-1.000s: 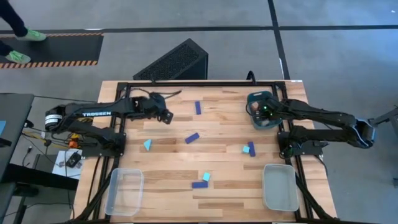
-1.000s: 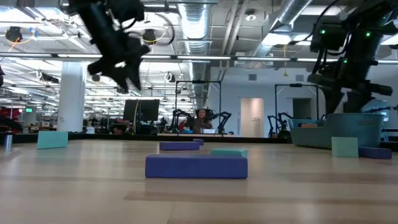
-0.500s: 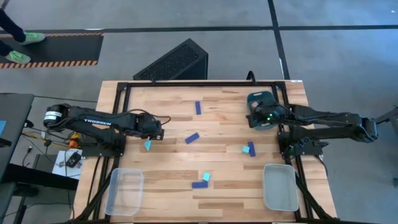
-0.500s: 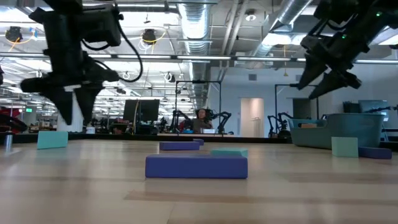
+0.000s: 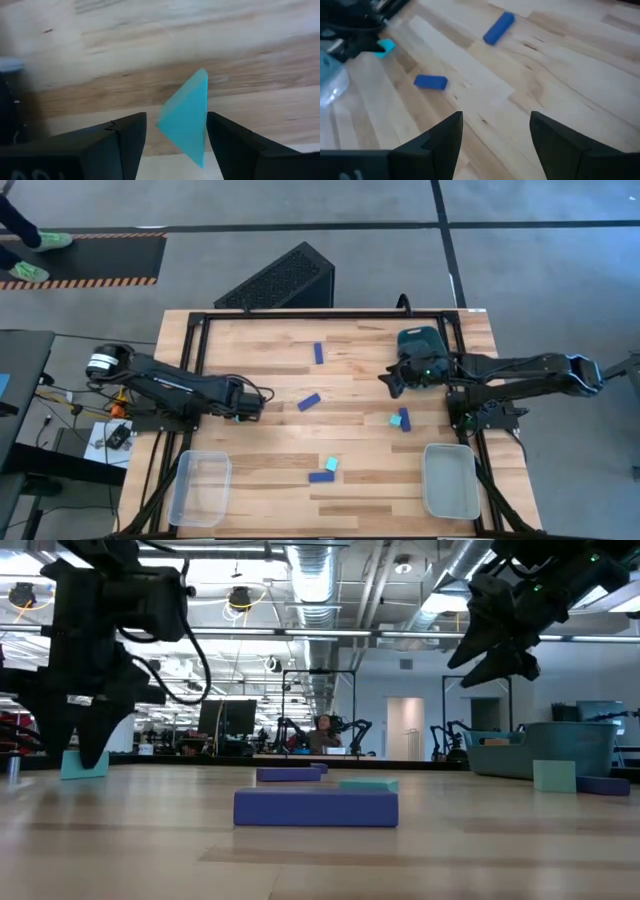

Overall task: Sort & place blocks by color
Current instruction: Put the top left light blue block into the grey bin

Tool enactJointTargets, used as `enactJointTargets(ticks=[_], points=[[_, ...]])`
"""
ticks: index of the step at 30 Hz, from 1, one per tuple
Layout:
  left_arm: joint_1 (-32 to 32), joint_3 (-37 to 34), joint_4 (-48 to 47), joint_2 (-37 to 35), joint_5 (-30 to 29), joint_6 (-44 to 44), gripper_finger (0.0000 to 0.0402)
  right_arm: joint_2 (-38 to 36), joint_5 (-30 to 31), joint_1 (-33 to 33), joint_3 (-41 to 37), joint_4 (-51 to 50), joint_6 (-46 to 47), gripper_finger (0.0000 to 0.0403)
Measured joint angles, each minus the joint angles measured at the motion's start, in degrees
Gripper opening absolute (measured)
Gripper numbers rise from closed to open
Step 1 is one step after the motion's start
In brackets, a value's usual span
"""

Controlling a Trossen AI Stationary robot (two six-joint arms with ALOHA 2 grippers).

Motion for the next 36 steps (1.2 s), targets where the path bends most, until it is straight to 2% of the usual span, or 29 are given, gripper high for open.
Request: enactJointTargets(ticks=[6, 11, 16, 18, 20, 22, 28, 32, 36], points=[[-0.1, 0.1, 2.7, 3.3, 1.5, 4.7, 0.0173, 0.5, -0.4, 3.0, 0.2, -0.2, 5.2, 0.0254], [0.0, 0.2, 4.6, 4.2, 0.0, 9.9, 0.0113, 1.0, 1.7, 6.4, 0.2, 0.6, 9.6, 0.0254], [-0.1, 0.2, 5.0, 3.7, -1.8, 20.0, 0.0050, 1.5, 4.6, 9.2, 0.2, 5.2, 17.0, 0.0254], [0.0, 0.0, 5.5, 3.1, -3.4, 24.7, 0.0037, 2.4, 6.8, 9.6, 0.3, 7.7, 20.0, 0.0254], [0.6, -0.2, 7.1, 2.3, -8.7, 30.4, 0.0034, 2.7, 8.0, 9.2, 0.3, 10.4, 23.3, 0.0254], [1.4, -0.1, 8.9, 0.8, -11.2, 36.9, 0.0036, 3.6, 8.5, 8.7, 0.9, 13.3, 27.2, 0.0254], [6.2, 0.0, 18.4, -3.4, -9.4, 62.2, 0.0037, 8.3, 14.0, 9.4, 5.1, 18.4, 29.7, 0.0254], [9.0, 0.6, 22.5, -7.3, -0.3, 75.6, 0.0034, 13.7, 17.1, 10.5, 7.9, 20.2, 32.6, 0.0254], [10.2, 1.4, 22.9, -10.7, 4.2, 85.5, 0.0038, 20.3, 21.2, 12.5, 11.5, 22.7, 36.8, 0.0254]])
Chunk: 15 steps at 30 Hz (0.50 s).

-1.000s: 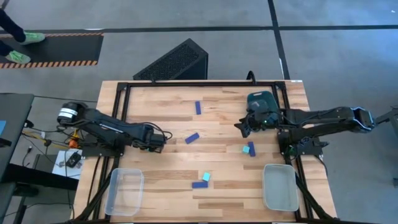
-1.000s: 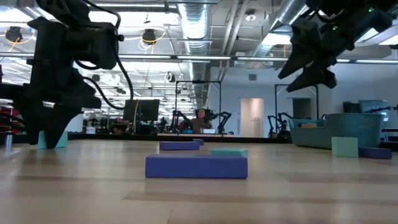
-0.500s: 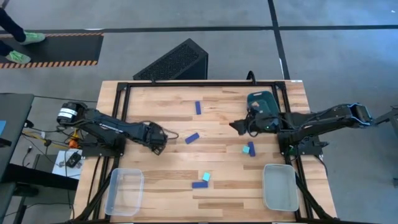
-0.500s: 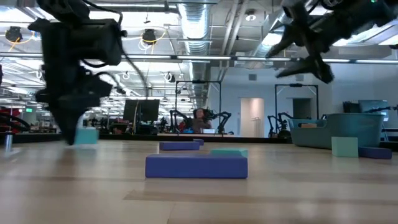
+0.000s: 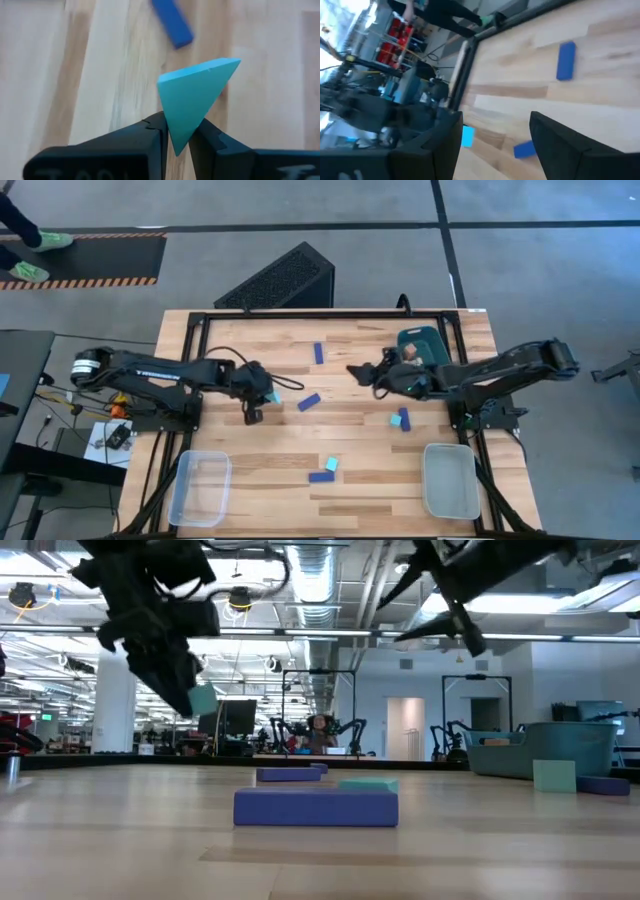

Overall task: Sort & place blocks by color
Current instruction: Put the top left light blue block into the grey bin

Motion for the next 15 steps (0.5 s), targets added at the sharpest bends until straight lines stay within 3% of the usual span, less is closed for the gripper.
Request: enactJointTargets(ticks=[10, 15], points=[[0.5, 0.1, 4.3, -3.5, 0.4, 10.8, 0.0040, 10.8, -4.2, 1.0, 10.2, 0.5, -1.5, 0.0254], [0.6, 0.1, 10.5, -3.4, 2.0, 14.7, 0.0040, 13.7, -11.3, -0.6, 12.9, 0.3, -5.0, 0.0254]])
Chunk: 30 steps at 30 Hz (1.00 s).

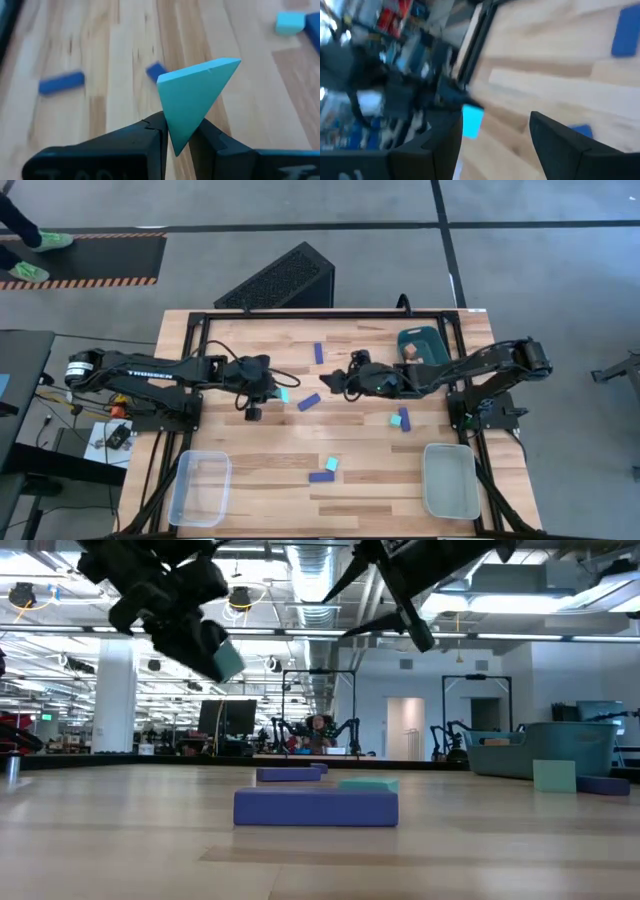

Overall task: Sort & place blocks by color
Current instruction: Put the top left light blue block into the grey bin

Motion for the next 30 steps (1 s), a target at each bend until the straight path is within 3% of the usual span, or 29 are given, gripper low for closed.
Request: enactJointTargets(ticks=[4, 11, 19, 30], points=[[0.0, 0.0, 4.1, 0.0, 0.4, 2.1, 0.0040, 0.3, -5.9, -1.4, 1.4, 0.6, -1.1, 0.0254], [0.0, 0.0, 10.6, 0.0, 0.4, -4.0, 0.0041, 0.3, -10.3, -3.7, 1.7, 1.6, -3.6, 0.0254], [0.0, 0.0, 18.5, 0.0, 0.4, -1.1, 0.0041, 3.4, -16.4, -4.7, 2.0, 11.7, -6.7, 0.0256], [-1.5, 0.0, 22.2, 0.0, 1.9, -1.0, 0.0041, 4.5, -19.2, -5.7, 1.7, 13.6, -8.2, 0.0256]])
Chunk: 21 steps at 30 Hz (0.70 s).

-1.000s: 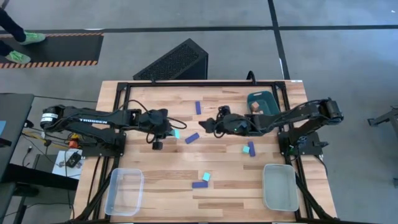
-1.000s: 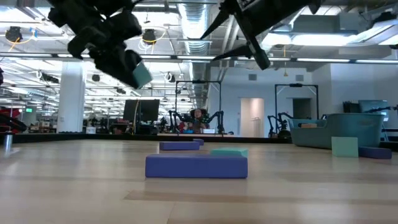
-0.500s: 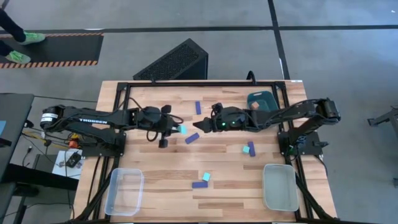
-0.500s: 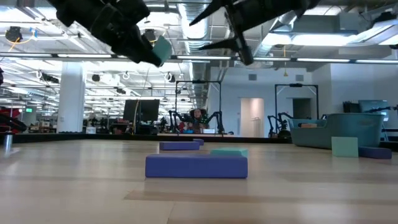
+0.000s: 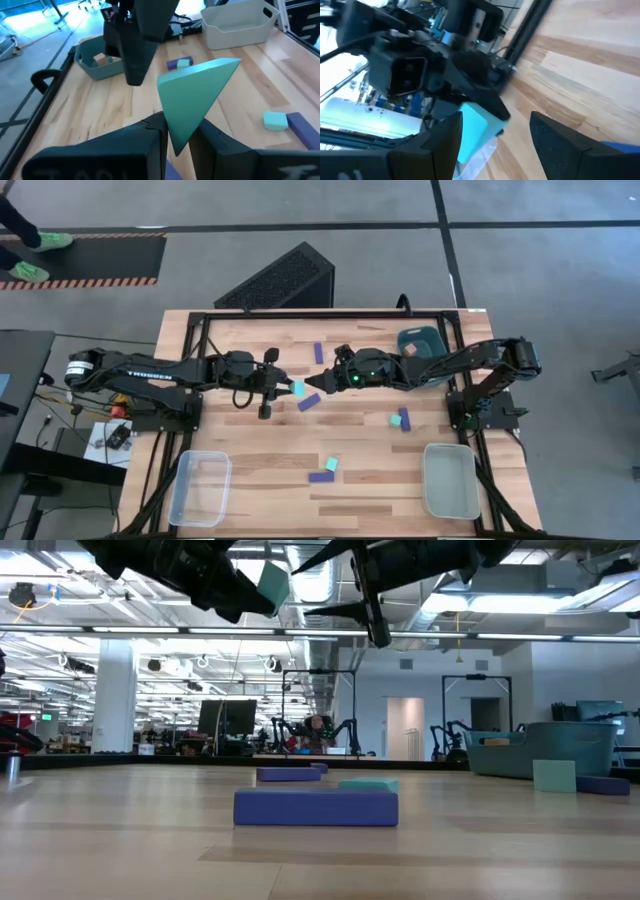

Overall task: Sort & place blocks by color
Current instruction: Put the top left light blue block into the grey bin

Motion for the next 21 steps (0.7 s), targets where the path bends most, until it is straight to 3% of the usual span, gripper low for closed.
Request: enactJointTargets(ticks=[13, 18, 21], points=[[-0.2, 0.5, -0.4, 2.5, -6.0, -2.3, 0.0041, 1.1, -0.6, 0.1, 0.7, 1.6, -0.4, 0.0256], [-0.2, 4.4, -7.8, 6.6, -9.1, -2.8, 0.0041, 1.2, -0.6, -0.3, 1.8, -1.7, -1.3, 0.0256], [0.0, 7.3, -11.8, 8.5, -11.8, -7.6, 0.0041, 1.1, 0.9, -0.4, 2.5, -5.1, -2.3, 0.0256]])
